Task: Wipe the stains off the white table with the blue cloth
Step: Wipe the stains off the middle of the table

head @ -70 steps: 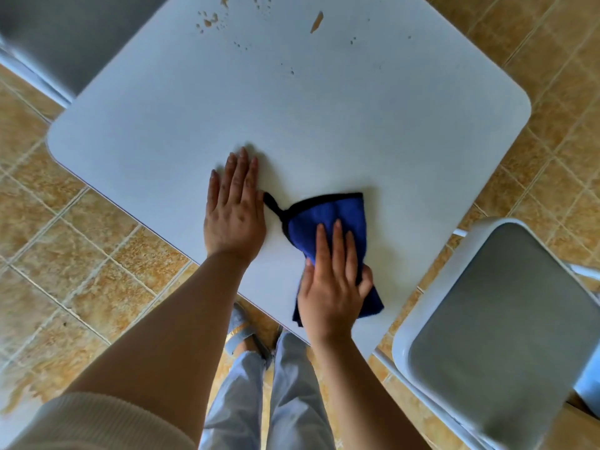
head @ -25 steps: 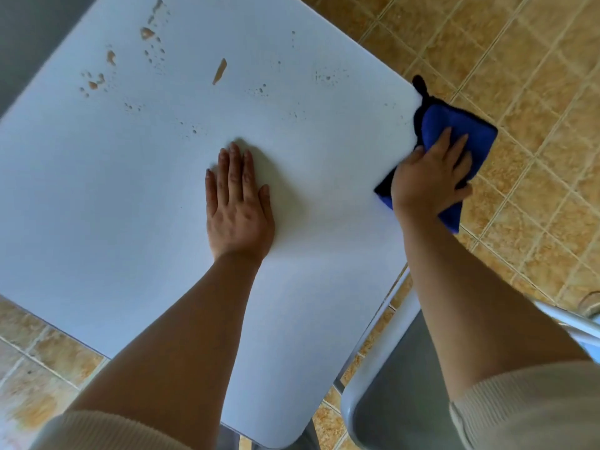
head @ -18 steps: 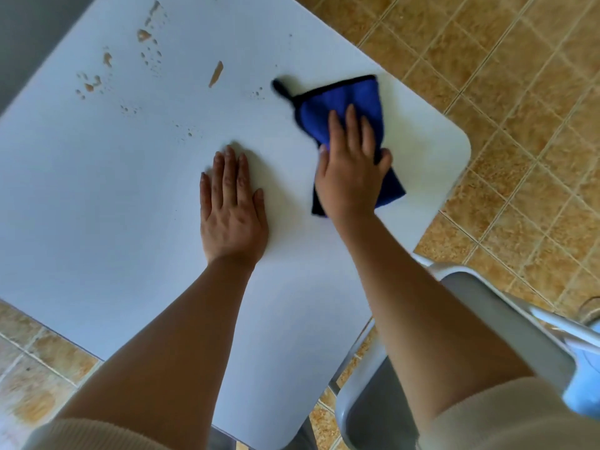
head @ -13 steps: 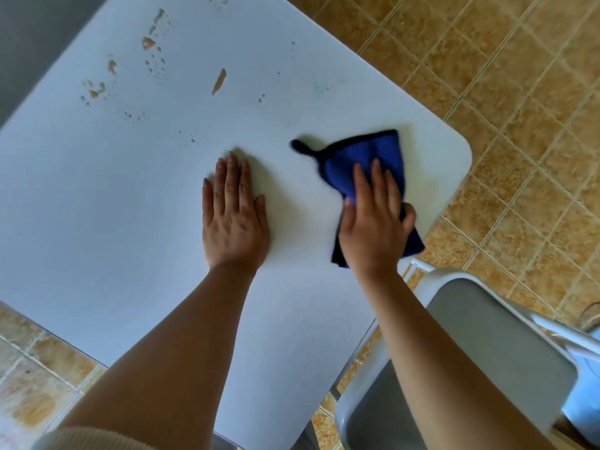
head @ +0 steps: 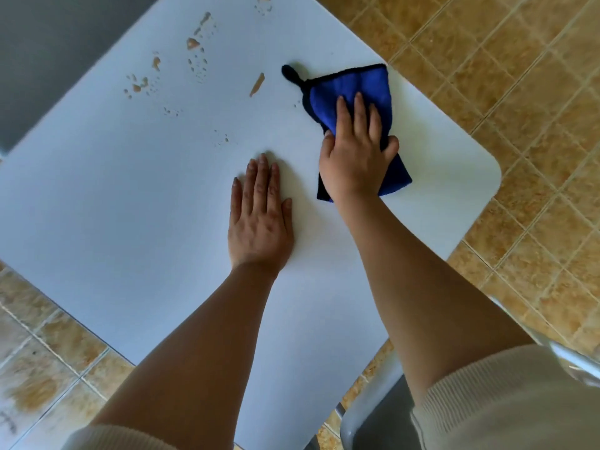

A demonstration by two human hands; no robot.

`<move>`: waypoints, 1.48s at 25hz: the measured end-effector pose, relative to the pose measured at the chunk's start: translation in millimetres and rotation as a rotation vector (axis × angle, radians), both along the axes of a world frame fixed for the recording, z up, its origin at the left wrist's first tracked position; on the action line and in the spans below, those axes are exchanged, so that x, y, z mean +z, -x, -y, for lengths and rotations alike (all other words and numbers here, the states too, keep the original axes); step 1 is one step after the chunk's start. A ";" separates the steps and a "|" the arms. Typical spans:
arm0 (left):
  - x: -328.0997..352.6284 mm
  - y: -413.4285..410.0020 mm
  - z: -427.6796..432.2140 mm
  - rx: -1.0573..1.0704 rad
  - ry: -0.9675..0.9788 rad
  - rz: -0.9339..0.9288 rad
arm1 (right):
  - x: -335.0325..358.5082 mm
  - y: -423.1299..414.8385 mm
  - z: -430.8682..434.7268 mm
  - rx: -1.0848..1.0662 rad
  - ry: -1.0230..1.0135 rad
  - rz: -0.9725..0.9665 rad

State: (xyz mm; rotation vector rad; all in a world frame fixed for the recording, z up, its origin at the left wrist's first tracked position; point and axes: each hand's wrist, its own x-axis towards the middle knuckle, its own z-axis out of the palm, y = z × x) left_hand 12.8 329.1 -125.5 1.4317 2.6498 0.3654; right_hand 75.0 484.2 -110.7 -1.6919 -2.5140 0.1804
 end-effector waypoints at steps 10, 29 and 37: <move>13.1 45.4 42.3 -0.071 -0.055 0.013 | -8.1 -39.7 83.9 -0.195 -0.106 0.004; 1.4 148.2 91.8 0.069 0.032 0.061 | -10.1 22.8 169.0 -0.284 -0.076 0.059; 10.3 170.9 101.8 -0.040 0.030 0.134 | -4.7 136.5 195.1 -0.288 -0.048 -0.017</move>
